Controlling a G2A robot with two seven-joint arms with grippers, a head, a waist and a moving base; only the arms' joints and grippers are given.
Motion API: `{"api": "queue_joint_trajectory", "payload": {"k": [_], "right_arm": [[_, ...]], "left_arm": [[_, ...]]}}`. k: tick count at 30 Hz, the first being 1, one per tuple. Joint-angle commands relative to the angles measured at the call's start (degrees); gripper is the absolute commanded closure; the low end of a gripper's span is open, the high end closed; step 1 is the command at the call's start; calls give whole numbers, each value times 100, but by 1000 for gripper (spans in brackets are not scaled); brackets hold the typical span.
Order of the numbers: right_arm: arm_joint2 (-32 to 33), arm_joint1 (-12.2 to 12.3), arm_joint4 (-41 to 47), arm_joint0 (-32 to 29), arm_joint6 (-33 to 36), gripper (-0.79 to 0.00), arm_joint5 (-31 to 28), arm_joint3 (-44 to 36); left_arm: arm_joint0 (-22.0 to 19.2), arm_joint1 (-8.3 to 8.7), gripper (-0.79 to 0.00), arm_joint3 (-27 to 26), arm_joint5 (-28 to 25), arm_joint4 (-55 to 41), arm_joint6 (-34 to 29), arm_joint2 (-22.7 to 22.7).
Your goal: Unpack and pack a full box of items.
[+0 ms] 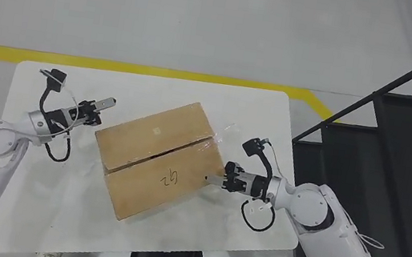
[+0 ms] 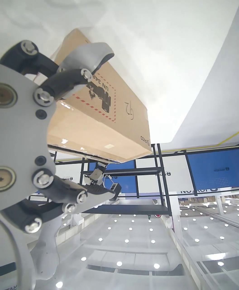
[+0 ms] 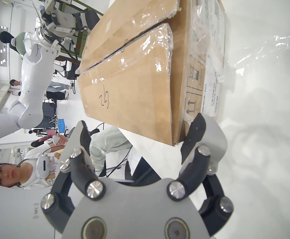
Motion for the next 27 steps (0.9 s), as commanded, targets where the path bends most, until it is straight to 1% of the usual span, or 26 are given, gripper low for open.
{"api": "queue_joint_trajectory", "payload": {"k": [1, 4, 7, 9, 11, 13, 15, 18, 22, 27], "right_arm": [[-5, 3, 52, 10, 28, -785, 12, 1], [4, 12, 43, 11, 30, -785, 31, -15], [33, 23, 5, -11, -2, -785, 53, -22], [42, 31, -24, -16, 10, -785, 49, -27], [32, 37, -60, -5, 36, -785, 27, -24], [-2, 38, -65, 18, 51, -785, 9, -15], [-42, 36, -55, 51, 54, -785, 9, -6], [-97, 32, -57, 89, 25, -785, 33, 17], [-140, 35, -88, 84, -3, -785, 100, 37], [-109, 56, -83, 11, 58, -785, 153, -4]], "left_arm": [[-155, -38, -785, 77, -23, -33, 25, 127], [-314, -57, -785, 172, -36, 225, 39, 220], [-260, -18, -785, 177, 200, 652, 268, 59], [-87, 32, -785, 41, 381, 840, 284, -135], [143, 88, -785, -172, 587, 972, 167, -339], [393, 126, -785, -410, 730, 887, -22, -503], [599, 144, -785, -592, 769, 674, -227, -604], [743, 145, -785, -744, 778, 568, -310, -618], [647, 96, -785, -717, 739, 433, -208, -434], [239, -9, -785, -358, 651, 267, -10, -71]]}}
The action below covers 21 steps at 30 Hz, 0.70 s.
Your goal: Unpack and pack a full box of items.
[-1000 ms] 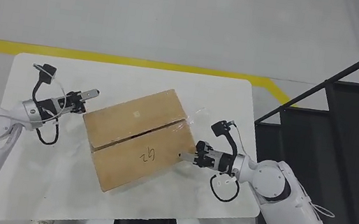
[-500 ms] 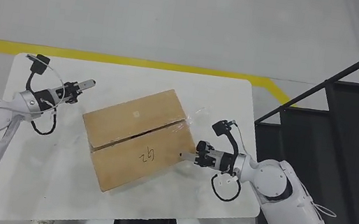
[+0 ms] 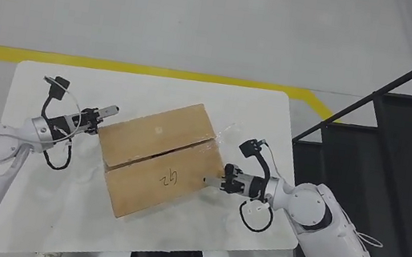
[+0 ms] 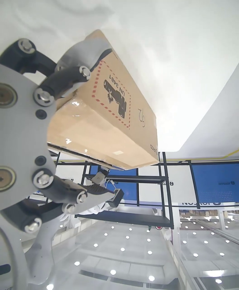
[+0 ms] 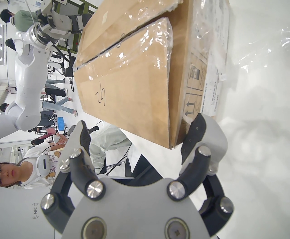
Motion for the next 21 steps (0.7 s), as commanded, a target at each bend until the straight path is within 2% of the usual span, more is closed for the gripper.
{"api": "queue_joint_trajectory", "payload": {"k": [1, 10, 21], "right_arm": [[15, 8, 5, -25, 20, -785, 22, -20], [-91, 46, 72, -157, 437, -785, 12, -302], [-338, 53, 208, -156, 535, -785, -5, -441]], "left_arm": [[-172, -40, -785, 160, -31, -60, 68, 137], [-975, -243, -785, 891, -267, -57, 547, 663], [-1496, -434, -785, 1463, -675, -243, 841, 986]]}}
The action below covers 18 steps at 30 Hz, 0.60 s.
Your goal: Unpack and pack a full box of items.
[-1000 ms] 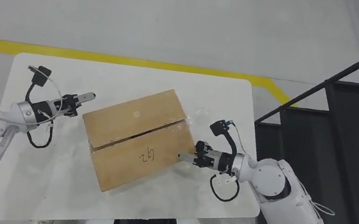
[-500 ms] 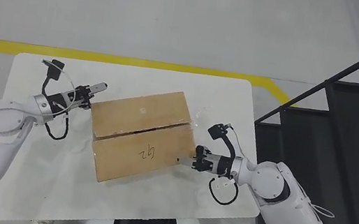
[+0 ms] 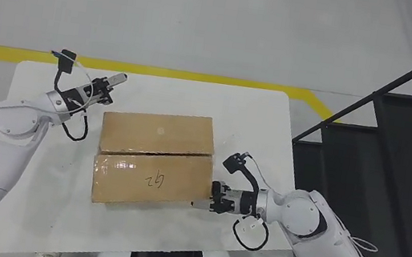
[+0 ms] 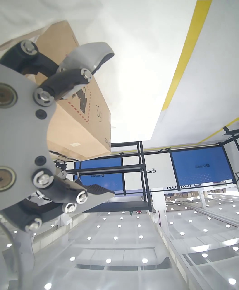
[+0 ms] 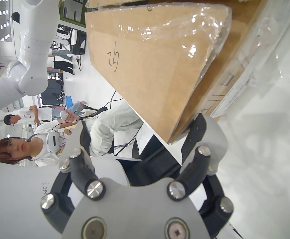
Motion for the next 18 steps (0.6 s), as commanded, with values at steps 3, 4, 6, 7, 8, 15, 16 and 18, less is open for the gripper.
{"api": "queue_joint_trajectory", "payload": {"k": [3, 4, 6, 7, 8, 15, 16, 18], "right_arm": [[52, 5, 29, 80, -126, -785, 47, 75], [95, 11, 31, 106, -142, -785, 55, 101], [203, 24, 87, 151, -159, -785, 69, 137], [257, 32, 146, 168, -145, -785, 81, 141], [312, 39, 214, 185, -120, -785, 86, 134], [610, 90, 616, 243, 60, -785, 24, 6], [649, 95, 665, 254, 67, -785, 16, -28], [729, 105, 674, 277, 4, -785, -62, -126]], "left_arm": [[-106, -29, -785, 150, -140, 103, 200, -16], [-108, -21, -785, 157, -169, 153, 250, -74], [-43, 25, -785, 74, -188, 319, 272, -248], [38, 59, -785, -18, -191, 386, 254, -368], [152, 98, -785, -128, -162, 454, 197, -500], [1445, 383, -785, -1344, 400, 1016, -57, -1601], [1647, 412, -785, -1501, 463, 1053, -76, -1761], [2028, 455, -785, -1768, 585, 1085, -72, -2051]]}}
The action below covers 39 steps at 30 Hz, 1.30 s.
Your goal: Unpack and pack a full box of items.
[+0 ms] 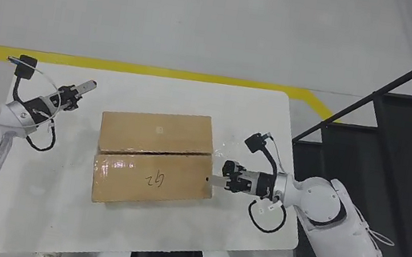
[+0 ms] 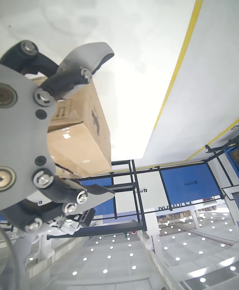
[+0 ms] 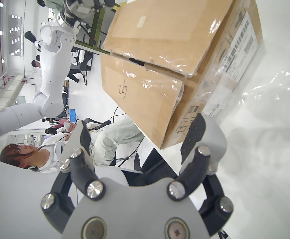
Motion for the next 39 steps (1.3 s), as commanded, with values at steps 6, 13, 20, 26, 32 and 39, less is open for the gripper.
{"api": "queue_joint_trajectory", "payload": {"k": [6, 13, 20, 26, 32, 39], "right_arm": [[403, -11, 107, 58, -1065, -785, -315, -122], [459, -32, 42, 25, -1564, -785, -274, -90], [459, -32, 42, 25, -1564, -785, -274, -90], [459, -32, 42, 25, -1564, -785, -274, -90], [459, -32, 42, 25, -1564, -785, -274, -90], [459, -32, 42, 25, -1564, -785, -274, -90]], "left_arm": [[900, 57, -785, -457, 255, 26, 287, -672], [969, 27, -785, -589, 322, 238, 1059, -752], [969, 27, -785, -589, 322, 238, 1059, -752], [969, 27, -785, -589, 322, 238, 1059, -752], [969, 27, -785, -589, 322, 238, 1059, -752], [969, 27, -785, -589, 322, 238, 1059, -752]]}}
